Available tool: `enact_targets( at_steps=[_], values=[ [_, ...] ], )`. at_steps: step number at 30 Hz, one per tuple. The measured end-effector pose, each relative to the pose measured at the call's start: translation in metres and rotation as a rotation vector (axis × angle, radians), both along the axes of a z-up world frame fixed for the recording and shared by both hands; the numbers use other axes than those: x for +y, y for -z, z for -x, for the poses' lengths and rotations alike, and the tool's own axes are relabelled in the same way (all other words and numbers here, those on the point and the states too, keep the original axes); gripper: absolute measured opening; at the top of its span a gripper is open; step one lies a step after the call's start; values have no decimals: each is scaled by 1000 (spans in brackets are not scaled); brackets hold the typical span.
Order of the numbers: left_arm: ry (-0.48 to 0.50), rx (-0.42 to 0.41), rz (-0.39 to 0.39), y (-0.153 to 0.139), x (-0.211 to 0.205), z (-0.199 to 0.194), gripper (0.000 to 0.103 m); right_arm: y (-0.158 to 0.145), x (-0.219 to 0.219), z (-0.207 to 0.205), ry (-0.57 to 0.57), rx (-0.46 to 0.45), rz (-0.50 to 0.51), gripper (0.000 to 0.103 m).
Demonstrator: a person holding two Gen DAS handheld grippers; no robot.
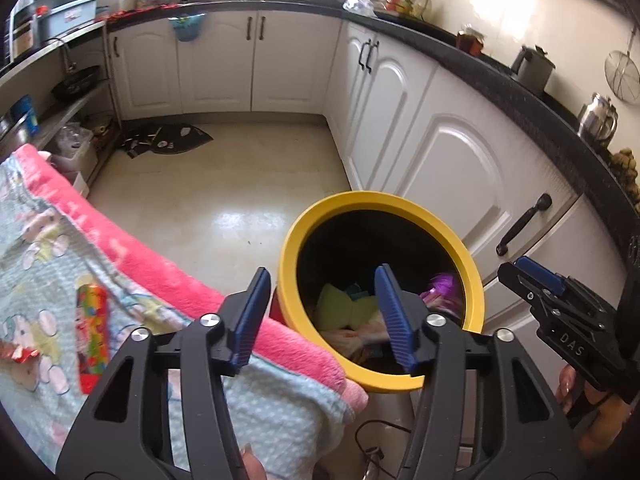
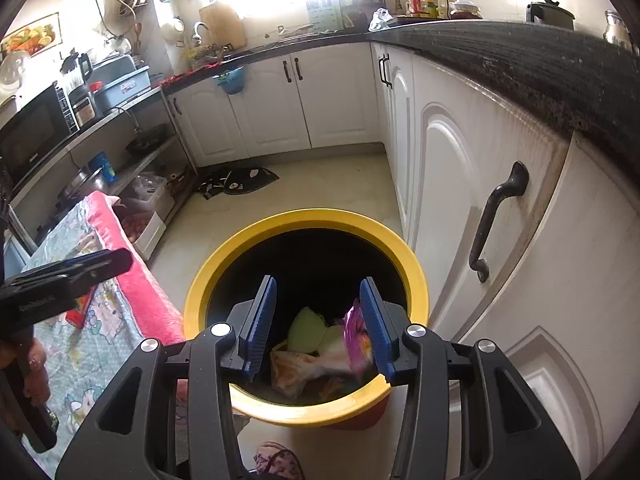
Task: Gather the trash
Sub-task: 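Open both grippers to drop the white bag and purple wrapper into the bin, then move both grippers back over the remaining trash on the sheet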
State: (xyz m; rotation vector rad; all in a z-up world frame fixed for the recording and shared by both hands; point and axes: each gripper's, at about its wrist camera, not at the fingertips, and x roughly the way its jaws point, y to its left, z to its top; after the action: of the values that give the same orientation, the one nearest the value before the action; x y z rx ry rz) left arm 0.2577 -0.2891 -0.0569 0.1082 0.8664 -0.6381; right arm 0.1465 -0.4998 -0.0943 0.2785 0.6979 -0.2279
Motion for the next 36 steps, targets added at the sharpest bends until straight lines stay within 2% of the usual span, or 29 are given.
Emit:
enact_targets(
  at_steps=[3, 6, 7, 12, 24, 36],
  values=[
    [-23, -18, 12, -9, 13, 5, 62, -3, 4, 2, -8, -9, -1, 44],
    [-43, -37, 21, -16, 24, 11, 68, -8, 10, 3, -21, -21, 5, 47],
    [-53, -44, 23, -19, 29, 13, 75, -12, 12, 4, -28, -28, 7, 47],
    [-99, -67, 49, -33, 52, 20, 90, -27, 26, 8, -47, -67, 16, 55],
    [-202, -135, 84, -65, 112, 42, 92, -64, 52, 16, -99, -142, 43, 64],
    [-349, -209, 118, -100, 207, 65, 92, -98, 93, 30, -188, -216, 48, 71]
  ],
)
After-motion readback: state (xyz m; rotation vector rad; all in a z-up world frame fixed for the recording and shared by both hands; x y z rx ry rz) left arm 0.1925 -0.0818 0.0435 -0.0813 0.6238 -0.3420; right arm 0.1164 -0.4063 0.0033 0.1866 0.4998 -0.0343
